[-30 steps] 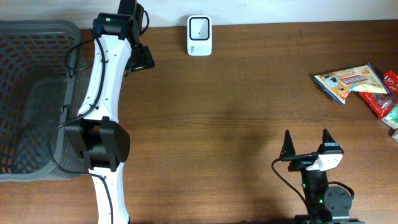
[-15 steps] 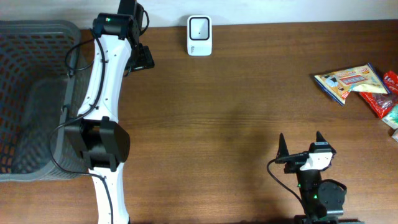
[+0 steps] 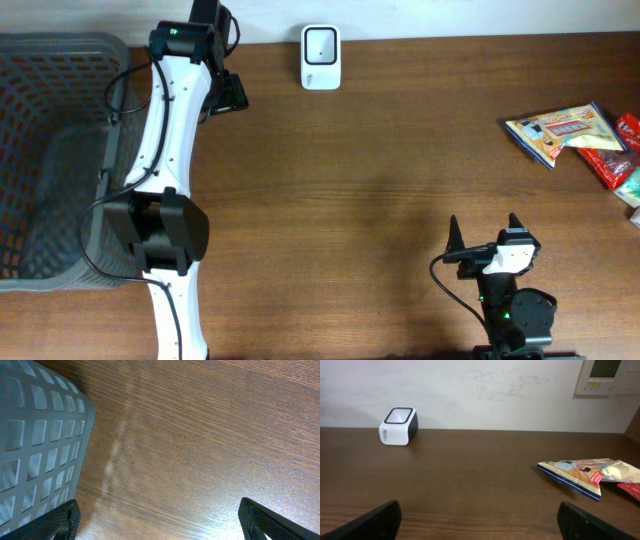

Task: Scan the item barcode

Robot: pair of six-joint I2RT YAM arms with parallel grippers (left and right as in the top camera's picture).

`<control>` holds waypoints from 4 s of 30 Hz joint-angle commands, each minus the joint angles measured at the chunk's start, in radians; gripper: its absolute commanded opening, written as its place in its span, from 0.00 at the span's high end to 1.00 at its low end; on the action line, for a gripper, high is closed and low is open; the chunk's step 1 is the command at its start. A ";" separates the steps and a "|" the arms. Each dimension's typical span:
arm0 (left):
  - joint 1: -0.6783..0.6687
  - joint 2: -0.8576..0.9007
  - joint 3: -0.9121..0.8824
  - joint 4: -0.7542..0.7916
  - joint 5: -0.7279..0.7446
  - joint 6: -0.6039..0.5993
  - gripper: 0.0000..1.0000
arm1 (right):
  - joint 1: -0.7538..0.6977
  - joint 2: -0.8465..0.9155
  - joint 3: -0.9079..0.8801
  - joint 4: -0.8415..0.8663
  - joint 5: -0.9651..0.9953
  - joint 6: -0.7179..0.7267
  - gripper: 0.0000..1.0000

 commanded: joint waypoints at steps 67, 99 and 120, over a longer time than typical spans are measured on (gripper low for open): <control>-0.032 -2.069 -2.377 1.585 0.178 0.378 0.01 | -0.003 -0.010 -0.009 -0.002 0.012 0.003 0.01; 0.155 -2.281 -2.377 1.386 0.263 0.435 0.01 | -0.003 -0.010 -0.009 -0.002 0.012 0.003 0.02; 0.156 -2.280 -2.377 1.389 0.263 0.449 0.01 | -0.003 -0.010 -0.009 -0.002 0.012 0.003 0.01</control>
